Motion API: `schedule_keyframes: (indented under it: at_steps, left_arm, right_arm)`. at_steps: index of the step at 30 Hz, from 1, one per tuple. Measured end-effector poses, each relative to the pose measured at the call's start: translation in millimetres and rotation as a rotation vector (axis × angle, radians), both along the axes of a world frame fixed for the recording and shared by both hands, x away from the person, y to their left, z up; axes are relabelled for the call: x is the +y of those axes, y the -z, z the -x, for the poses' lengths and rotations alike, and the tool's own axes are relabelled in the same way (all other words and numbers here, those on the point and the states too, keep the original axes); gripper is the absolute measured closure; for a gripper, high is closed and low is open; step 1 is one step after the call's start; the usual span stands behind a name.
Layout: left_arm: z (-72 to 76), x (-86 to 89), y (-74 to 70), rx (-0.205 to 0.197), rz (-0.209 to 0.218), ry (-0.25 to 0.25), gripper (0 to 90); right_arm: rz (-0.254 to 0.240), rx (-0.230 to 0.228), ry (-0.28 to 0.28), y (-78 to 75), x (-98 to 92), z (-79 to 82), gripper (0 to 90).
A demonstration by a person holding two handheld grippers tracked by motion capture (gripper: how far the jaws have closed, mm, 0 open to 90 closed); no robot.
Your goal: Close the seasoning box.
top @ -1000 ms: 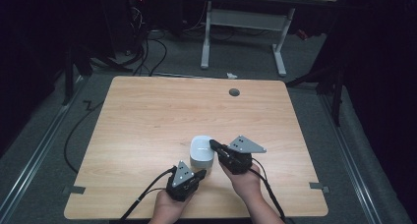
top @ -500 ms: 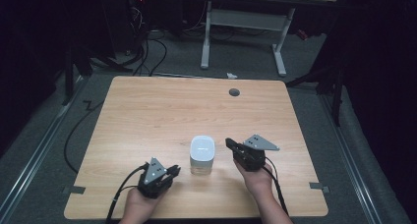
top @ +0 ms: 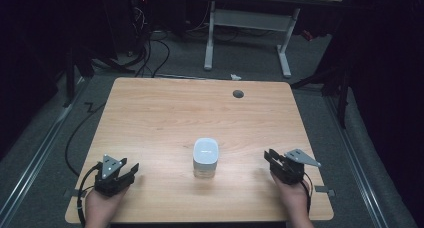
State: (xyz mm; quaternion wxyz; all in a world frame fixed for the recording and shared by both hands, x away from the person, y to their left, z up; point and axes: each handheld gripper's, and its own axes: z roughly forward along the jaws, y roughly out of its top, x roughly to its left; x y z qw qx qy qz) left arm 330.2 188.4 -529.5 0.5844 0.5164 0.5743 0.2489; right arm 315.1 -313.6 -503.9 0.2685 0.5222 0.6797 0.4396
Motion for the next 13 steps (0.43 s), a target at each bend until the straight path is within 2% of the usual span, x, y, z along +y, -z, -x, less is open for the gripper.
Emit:
schedule_keyframes:
  at_steps: [1, 2, 3, 6, 9, 11, 13]
  left_arm:
    - [0.6, 1.9, 0.7, 0.003, 0.010, -0.006, 50.6]
    - [0.3, 1.9, 0.8, 0.000, 0.024, -0.015, 50.6]
    - [0.0, 1.1, 0.4, -0.004, 0.032, -0.017, 50.6]
    - [1.2, -4.6, -1.3, -0.007, 0.050, 0.018, 50.5]
    - [4.1, -12.2, 0.3, -0.011, -0.004, 0.047, 50.2]
    - [5.3, -14.4, -0.5, -0.013, -0.007, 0.041, 50.2]
    - [7.1, -14.8, -2.2, -0.014, 0.011, 0.038, 50.3]
  right_arm:
    - [-0.009, 0.005, 0.025, 3.3, -7.5, 4.9, 66.6]
    - [-0.024, 0.005, 0.075, 8.6, -19.3, 18.1, 61.7]
    - [-0.024, 0.005, 0.075, 8.6, -19.3, 18.1, 61.7]
    - [-0.057, -0.017, 0.117, 9.6, -28.8, 36.7, 59.6]
    - [-0.023, -0.013, 0.096, 8.1, -27.1, 34.4, 57.4]
    - [-0.011, 0.003, 0.087, 10.9, -25.9, 30.9, 54.4]
    - [0.002, 0.017, 0.074, 14.1, -23.1, 30.0, 50.2]
